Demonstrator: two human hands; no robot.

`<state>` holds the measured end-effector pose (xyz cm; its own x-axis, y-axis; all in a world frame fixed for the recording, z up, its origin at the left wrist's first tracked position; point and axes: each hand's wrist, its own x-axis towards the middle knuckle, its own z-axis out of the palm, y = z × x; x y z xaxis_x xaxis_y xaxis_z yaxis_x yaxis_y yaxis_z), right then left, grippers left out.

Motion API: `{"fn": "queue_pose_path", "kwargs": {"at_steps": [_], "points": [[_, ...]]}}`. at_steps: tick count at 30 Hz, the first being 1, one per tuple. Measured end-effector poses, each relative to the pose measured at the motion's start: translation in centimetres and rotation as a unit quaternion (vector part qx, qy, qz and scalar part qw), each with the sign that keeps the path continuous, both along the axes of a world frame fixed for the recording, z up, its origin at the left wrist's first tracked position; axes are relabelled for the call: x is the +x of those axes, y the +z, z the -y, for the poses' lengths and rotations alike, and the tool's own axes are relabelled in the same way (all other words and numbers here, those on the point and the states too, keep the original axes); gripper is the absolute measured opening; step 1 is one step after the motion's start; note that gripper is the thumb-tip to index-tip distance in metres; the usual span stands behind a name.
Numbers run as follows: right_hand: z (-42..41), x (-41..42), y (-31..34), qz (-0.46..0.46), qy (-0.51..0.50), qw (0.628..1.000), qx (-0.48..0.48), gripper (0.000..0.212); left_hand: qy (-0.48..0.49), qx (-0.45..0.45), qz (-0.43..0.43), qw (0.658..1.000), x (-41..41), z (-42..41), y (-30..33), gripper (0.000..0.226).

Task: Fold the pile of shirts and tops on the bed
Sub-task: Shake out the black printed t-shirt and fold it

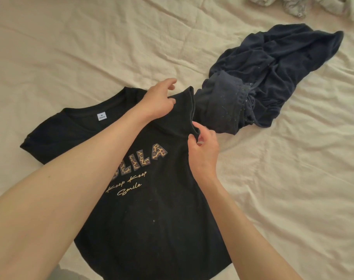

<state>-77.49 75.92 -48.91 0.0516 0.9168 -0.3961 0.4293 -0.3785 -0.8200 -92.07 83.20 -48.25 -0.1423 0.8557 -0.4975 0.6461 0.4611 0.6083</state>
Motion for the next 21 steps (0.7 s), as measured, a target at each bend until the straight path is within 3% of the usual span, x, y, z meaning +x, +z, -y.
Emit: {"fn": "queue_pose_path", "kwargs": {"at_steps": [5, 7, 9, 11, 16, 18, 21], "points": [[-0.1, 0.2, 0.0, 0.003, 0.021, 1.000, 0.010, 0.034, -0.016, -0.062, 0.098, 0.993, 0.9, -1.7, 0.2, 0.067], [-0.2, 0.4, -0.1, 0.011, 0.035, 0.999, 0.020, 0.033, -0.051, -0.095, 0.071, 0.992, 1.0, -2.1, 0.1, 0.053], [-0.2, 0.5, -0.1, 0.013, 0.041, 0.999, 0.030, 0.033, -0.072, -0.104, 0.034, 0.991, 0.9, -2.0, -0.1, 0.025], [-0.2, 0.7, -0.2, 0.014, 0.036, 0.999, 0.036, 0.032, -0.037, -0.076, 0.059, 0.995, 0.6, -1.9, -0.1, 0.014], [0.3, 0.8, -0.6, 0.024, 0.019, 0.996, 0.080, 0.027, 0.037, 0.048, 0.147, 0.987, -0.1, -1.4, 1.2, 0.031], [0.9, 0.9, -0.9, 0.042, 0.030, 0.988, 0.143, 0.028, 0.091, 0.049, 0.245, 0.964, -0.2, -0.2, 1.6, 0.032], [2.0, 0.8, -1.6, 0.098, 0.107, 0.958, 0.246, 0.032, 0.189, 0.030, 0.417, 0.889, -1.1, 1.6, 1.6, 0.038]]}}
